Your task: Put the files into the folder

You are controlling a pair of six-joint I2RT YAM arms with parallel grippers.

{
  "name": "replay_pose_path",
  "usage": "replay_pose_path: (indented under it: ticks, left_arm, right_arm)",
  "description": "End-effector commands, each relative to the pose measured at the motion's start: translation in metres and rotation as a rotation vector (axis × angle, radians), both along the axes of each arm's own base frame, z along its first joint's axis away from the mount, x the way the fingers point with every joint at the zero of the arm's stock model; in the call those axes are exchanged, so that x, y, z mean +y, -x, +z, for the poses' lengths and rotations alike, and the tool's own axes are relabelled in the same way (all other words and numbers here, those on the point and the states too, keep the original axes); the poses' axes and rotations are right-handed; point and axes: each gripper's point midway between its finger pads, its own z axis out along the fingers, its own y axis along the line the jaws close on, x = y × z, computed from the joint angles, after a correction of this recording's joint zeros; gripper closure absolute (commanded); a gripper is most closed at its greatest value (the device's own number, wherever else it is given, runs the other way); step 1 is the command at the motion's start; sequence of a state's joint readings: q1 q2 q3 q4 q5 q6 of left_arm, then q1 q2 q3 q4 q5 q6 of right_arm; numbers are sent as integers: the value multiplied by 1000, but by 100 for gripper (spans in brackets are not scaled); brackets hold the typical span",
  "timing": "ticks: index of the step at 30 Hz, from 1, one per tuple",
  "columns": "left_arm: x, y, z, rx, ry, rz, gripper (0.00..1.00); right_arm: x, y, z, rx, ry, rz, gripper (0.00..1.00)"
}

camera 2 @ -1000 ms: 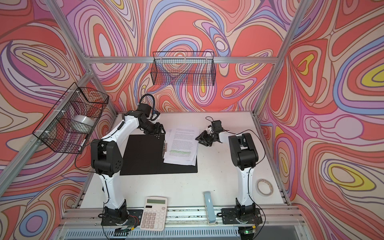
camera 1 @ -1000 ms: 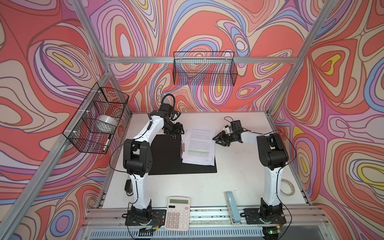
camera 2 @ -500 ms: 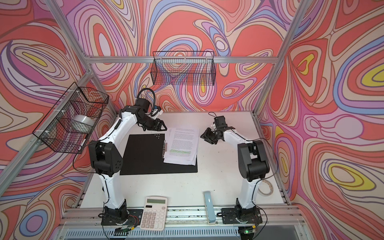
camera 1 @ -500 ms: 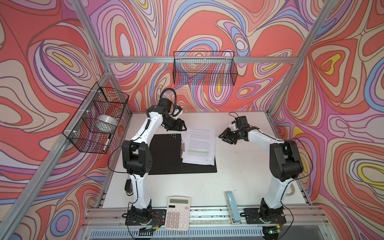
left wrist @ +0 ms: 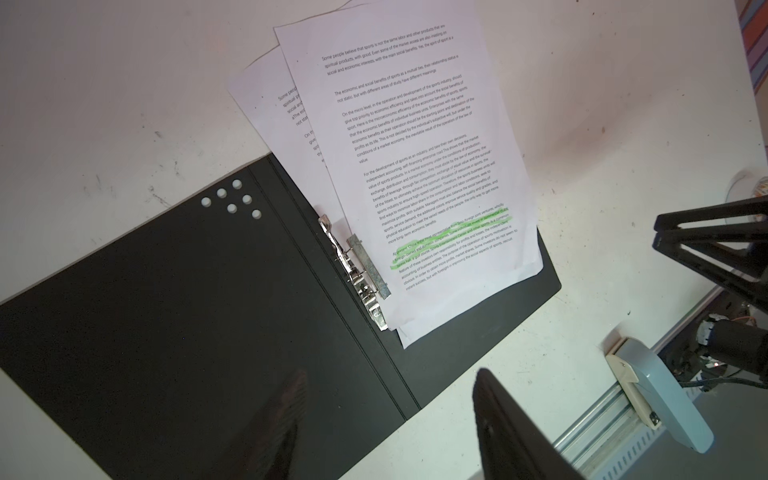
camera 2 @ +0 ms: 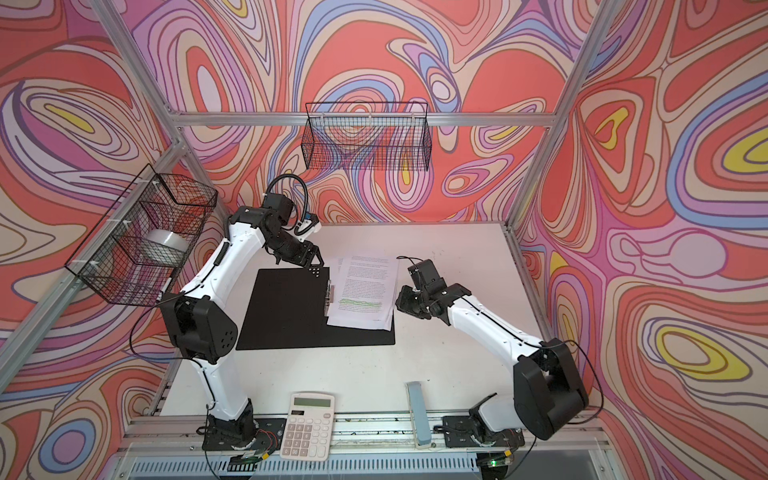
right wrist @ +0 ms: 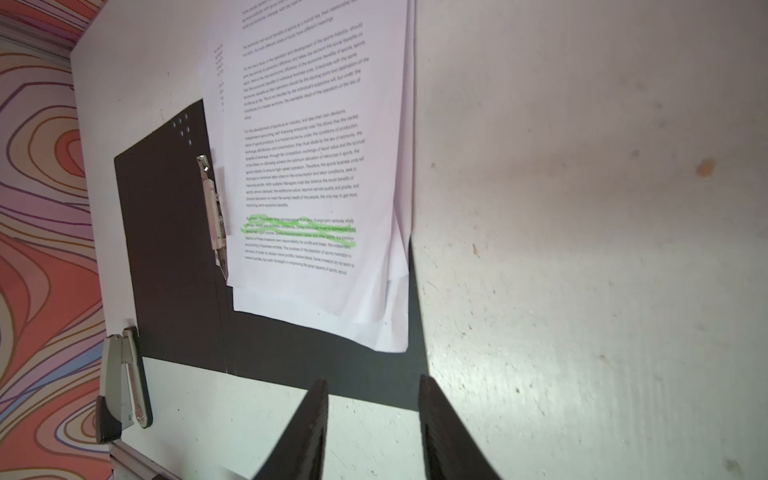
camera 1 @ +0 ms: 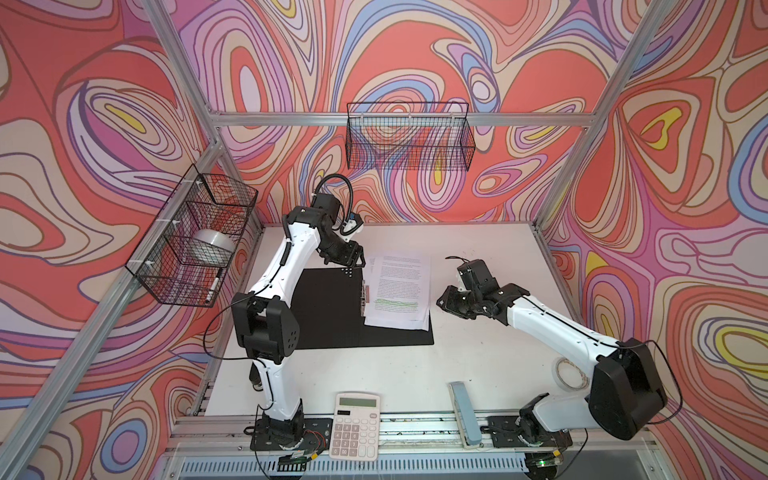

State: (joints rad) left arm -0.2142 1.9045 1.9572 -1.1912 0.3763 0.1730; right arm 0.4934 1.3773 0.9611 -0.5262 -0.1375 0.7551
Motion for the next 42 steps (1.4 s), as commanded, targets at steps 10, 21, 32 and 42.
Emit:
replay_pose_path:
  ticks: [10, 21, 32, 42]
  left_arm:
    - [27, 11, 14, -119, -146, 21, 14]
    - [18, -12, 11, -128, -117, 31, 17]
    - [8, -27, -32, -86, -184, -2, 18]
    - [-6, -56, -17, -185, -18, 243, 0]
  right_arm:
    - [1, 46, 54, -156, -17, -54, 63]
    - [0, 58, 54, -30, 61, -17, 62]
    - [21, 39, 29, 0, 51, -23, 62]
    - [31, 21, 19, -124, 15, -104, 62]
